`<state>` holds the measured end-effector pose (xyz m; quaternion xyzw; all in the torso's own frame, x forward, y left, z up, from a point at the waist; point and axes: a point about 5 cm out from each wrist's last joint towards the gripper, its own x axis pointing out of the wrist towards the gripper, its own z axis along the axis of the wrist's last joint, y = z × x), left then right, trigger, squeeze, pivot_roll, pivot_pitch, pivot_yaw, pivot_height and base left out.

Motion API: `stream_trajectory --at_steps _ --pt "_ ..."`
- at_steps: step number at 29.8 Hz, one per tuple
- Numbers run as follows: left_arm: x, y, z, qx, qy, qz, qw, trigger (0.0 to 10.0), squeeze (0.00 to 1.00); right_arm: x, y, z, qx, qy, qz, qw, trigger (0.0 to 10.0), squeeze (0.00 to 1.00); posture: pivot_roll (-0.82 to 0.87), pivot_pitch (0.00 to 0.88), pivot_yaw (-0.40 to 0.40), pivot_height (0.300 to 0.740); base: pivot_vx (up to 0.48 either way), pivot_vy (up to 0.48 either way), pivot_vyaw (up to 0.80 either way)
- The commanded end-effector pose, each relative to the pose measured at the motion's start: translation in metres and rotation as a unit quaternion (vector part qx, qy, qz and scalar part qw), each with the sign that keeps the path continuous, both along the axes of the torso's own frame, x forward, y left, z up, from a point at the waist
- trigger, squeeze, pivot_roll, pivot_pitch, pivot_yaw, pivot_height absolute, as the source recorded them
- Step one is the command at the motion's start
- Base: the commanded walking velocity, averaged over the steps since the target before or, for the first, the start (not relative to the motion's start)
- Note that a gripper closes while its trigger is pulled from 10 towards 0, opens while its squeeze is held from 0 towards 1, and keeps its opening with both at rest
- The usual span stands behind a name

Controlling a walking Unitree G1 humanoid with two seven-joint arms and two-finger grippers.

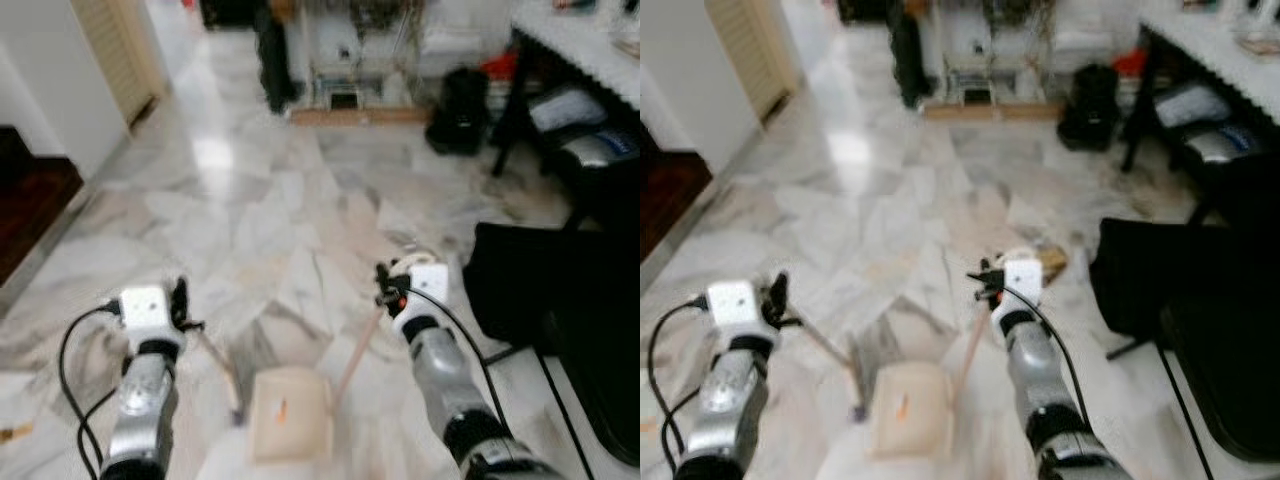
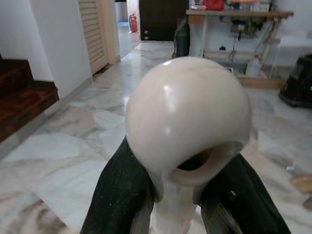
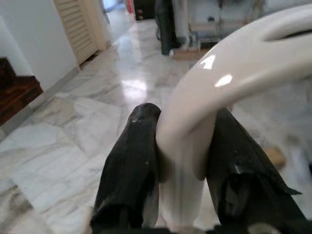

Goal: Sweep floor

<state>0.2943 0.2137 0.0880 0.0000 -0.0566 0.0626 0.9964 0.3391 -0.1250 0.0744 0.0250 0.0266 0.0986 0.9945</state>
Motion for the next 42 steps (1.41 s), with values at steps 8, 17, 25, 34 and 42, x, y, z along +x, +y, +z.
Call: stream_trajectory --at_steps 8,17,25,34,42 --pt "0.0031 0.0053 0.0111 0.016 -0.026 0.010 0.999 10.0 0.00 0.0039 0.0112 0.0106 0.006 -0.023 0.018 1.000 10.0 0.00 0.01 0.000 0.019 0.740 0.322 0.000 0.00" --pt "0.0053 0.0033 0.0121 0.014 -0.028 0.007 0.999 10.0 0.00 0.0046 0.0116 0.0114 0.005 -0.024 0.020 1.000 10.0 0.00 0.01 0.000 0.018 0.740 0.322 0.000 0.00" --pt "0.0038 0.0048 0.0120 0.011 -0.029 0.013 0.999 10.0 0.00 0.0051 0.0067 0.0123 0.006 -0.025 0.011 1.000 10.0 0.00 0.01 0.000 0.019 0.740 0.322 0.000 0.00" --pt "0.0028 0.0046 0.0110 0.010 -0.028 0.016 0.999 10.0 0.00 0.0052 0.0062 0.0130 0.005 -0.026 0.009 1.000 10.0 0.00 0.01 0.000 0.021 0.740 0.325 0.000 0.00" --pt "0.0030 0.0006 0.0104 0.005 -0.028 0.014 1.000 10.0 0.00 0.0056 0.0046 0.0140 0.004 -0.027 0.007 1.000 10.0 0.00 -0.01 0.000 0.021 0.740 0.327 0.000 0.00"
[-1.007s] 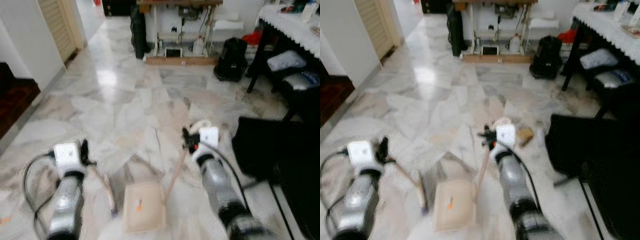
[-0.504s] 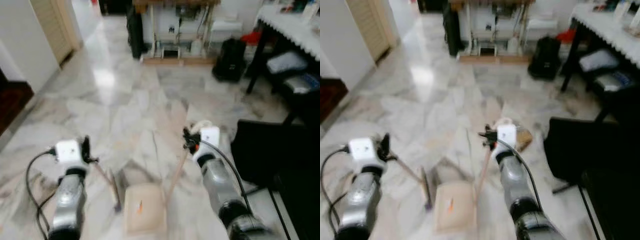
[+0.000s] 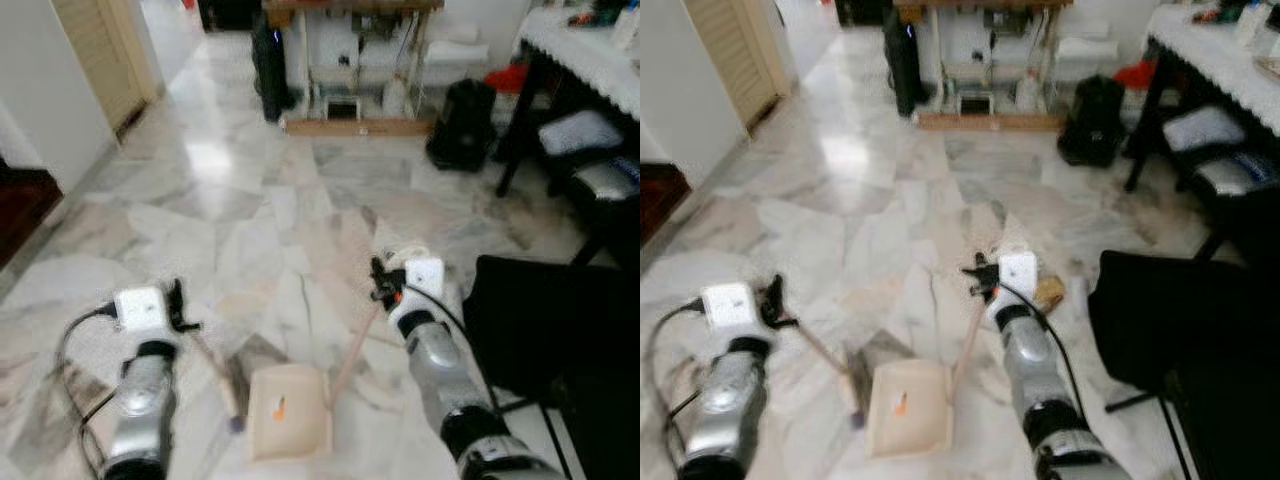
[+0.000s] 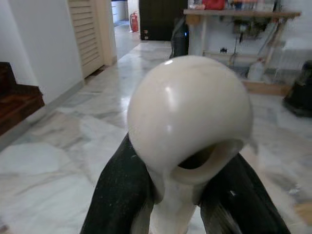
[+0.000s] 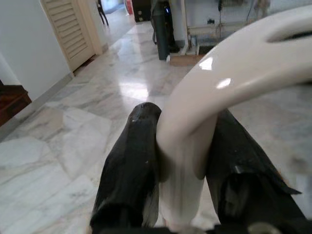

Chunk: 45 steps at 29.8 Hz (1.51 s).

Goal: Sweep floor

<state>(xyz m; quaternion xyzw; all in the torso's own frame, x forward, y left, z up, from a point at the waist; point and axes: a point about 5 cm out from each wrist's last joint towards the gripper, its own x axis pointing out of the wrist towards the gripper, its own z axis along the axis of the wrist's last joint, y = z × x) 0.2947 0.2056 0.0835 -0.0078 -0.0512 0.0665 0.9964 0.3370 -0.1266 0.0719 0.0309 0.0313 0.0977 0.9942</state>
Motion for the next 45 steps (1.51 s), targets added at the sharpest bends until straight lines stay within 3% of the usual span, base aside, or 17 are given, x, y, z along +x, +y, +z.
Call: stream_trajectory --at_steps 1,45 --pt "0.0029 0.0084 0.0149 0.013 -0.033 0.010 0.999 10.0 0.00 0.0079 0.0058 0.0169 -0.002 -0.033 0.007 0.999 10.0 0.00 -0.01 0.000 0.022 0.740 0.326 0.000 0.00" --pt "0.0007 0.0071 0.0159 0.005 -0.038 -0.008 0.999 10.0 0.00 0.0083 0.0096 0.0177 0.004 -0.031 0.013 0.999 10.0 0.00 0.00 0.000 0.011 0.740 0.329 0.000 0.00"
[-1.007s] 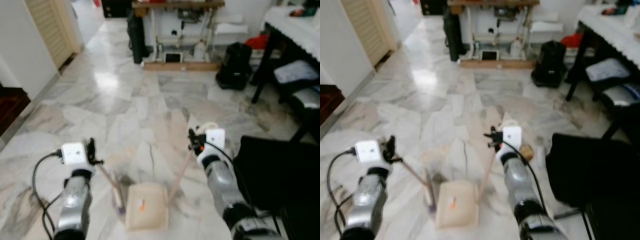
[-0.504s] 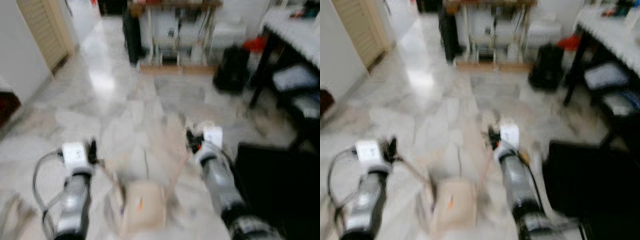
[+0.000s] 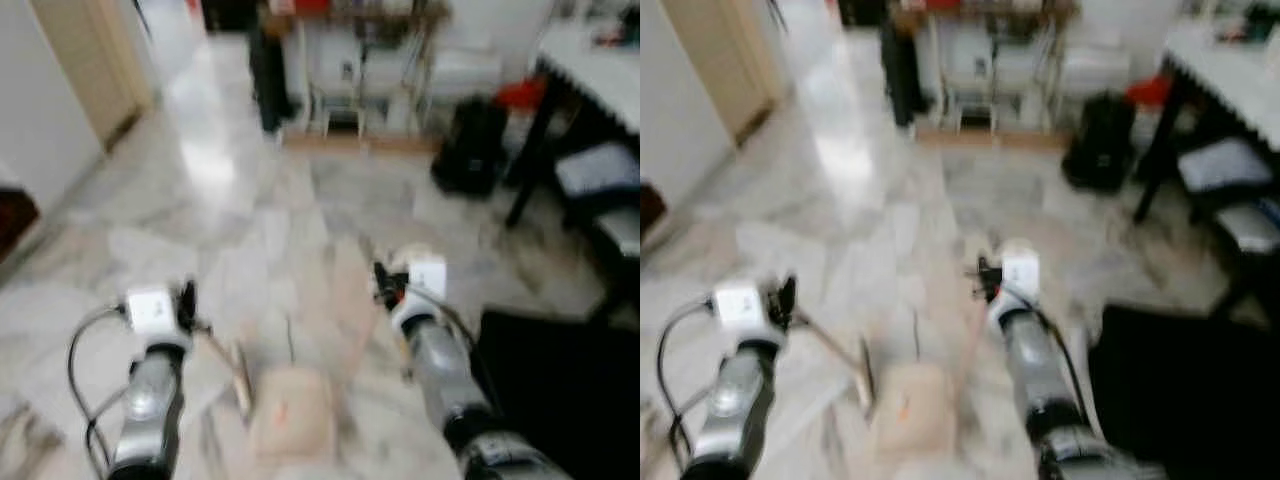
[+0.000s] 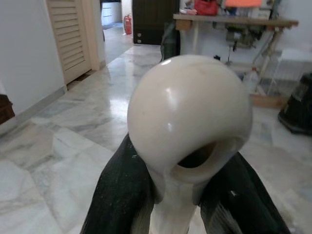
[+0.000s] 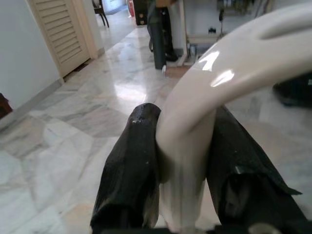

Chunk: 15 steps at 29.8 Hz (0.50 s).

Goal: Sweep floor

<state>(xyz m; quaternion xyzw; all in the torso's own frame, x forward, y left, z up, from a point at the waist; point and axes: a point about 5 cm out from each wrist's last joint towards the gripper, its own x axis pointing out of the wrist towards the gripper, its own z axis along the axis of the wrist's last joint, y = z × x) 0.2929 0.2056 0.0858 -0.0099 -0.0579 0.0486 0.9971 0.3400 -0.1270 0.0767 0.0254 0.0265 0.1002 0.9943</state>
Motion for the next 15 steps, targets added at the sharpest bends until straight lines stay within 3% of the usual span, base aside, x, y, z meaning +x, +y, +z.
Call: stream_trajectory --at_steps 1,15 --pt "0.0024 0.0073 0.0135 0.004 -0.031 0.010 0.999 10.0 0.00 0.0054 0.0102 0.0131 0.008 -0.027 0.011 1.000 10.0 0.00 0.00 0.000 0.011 0.740 0.461 0.000 0.00" --pt "0.0026 0.0076 0.0138 0.002 -0.032 0.010 0.999 10.0 0.00 0.0054 0.0112 0.0135 0.009 -0.028 0.013 0.999 10.0 0.00 -0.01 0.000 0.011 0.740 0.444 0.000 0.00"
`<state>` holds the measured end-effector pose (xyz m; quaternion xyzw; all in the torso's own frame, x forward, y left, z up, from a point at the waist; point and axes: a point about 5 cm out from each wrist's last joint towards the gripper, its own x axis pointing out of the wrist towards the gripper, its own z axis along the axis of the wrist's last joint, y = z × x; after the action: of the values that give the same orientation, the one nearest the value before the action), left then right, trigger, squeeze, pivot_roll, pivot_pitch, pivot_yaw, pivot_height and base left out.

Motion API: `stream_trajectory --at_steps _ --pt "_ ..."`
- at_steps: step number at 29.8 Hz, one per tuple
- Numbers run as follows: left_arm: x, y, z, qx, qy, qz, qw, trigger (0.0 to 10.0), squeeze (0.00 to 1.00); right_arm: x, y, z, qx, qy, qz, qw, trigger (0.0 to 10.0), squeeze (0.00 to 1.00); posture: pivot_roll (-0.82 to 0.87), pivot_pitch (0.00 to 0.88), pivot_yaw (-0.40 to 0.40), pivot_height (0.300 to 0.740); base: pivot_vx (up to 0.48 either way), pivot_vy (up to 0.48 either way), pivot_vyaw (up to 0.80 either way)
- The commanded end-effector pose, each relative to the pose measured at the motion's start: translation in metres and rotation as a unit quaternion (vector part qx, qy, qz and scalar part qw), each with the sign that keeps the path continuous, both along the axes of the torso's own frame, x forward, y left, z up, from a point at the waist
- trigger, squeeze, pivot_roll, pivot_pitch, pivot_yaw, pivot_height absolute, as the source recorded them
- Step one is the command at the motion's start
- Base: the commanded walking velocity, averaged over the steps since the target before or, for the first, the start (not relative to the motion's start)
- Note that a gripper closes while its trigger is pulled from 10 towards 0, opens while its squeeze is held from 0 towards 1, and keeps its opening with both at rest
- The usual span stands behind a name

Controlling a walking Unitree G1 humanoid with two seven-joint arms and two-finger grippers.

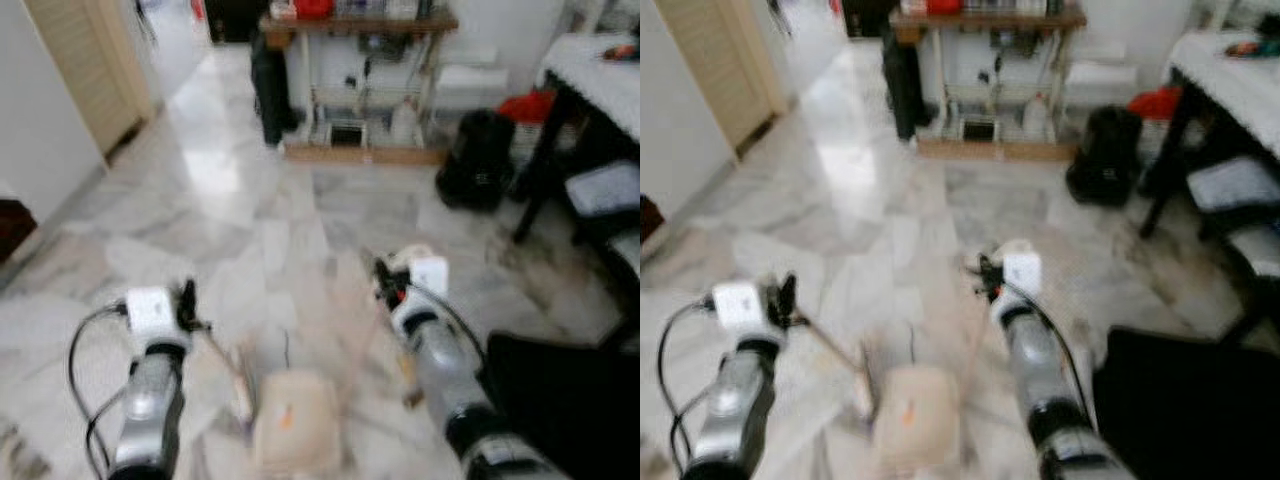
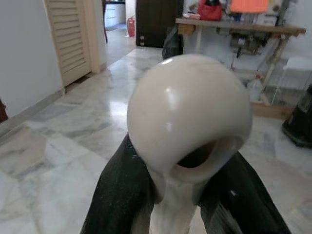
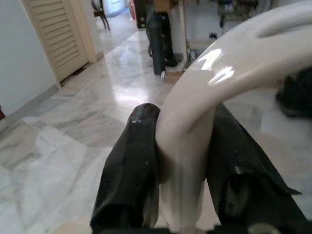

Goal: Sweep floor

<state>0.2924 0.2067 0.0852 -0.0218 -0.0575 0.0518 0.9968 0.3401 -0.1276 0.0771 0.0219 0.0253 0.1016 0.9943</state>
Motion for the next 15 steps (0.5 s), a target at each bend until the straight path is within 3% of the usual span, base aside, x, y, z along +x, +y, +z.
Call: stream_trajectory --at_steps 1,15 --pt "0.0031 0.0066 0.0145 0.014 -0.032 0.008 0.999 10.0 0.00 0.0053 0.0119 0.0132 0.012 -0.027 0.012 0.999 10.0 0.00 -0.01 0.000 0.012 0.740 0.442 0.000 0.00" --pt "0.0033 0.0070 0.0152 0.014 -0.033 0.008 0.999 10.0 0.00 0.0051 0.0131 0.0134 0.013 -0.028 0.014 0.999 10.0 0.00 -0.01 0.000 0.013 0.740 0.441 0.000 0.00"
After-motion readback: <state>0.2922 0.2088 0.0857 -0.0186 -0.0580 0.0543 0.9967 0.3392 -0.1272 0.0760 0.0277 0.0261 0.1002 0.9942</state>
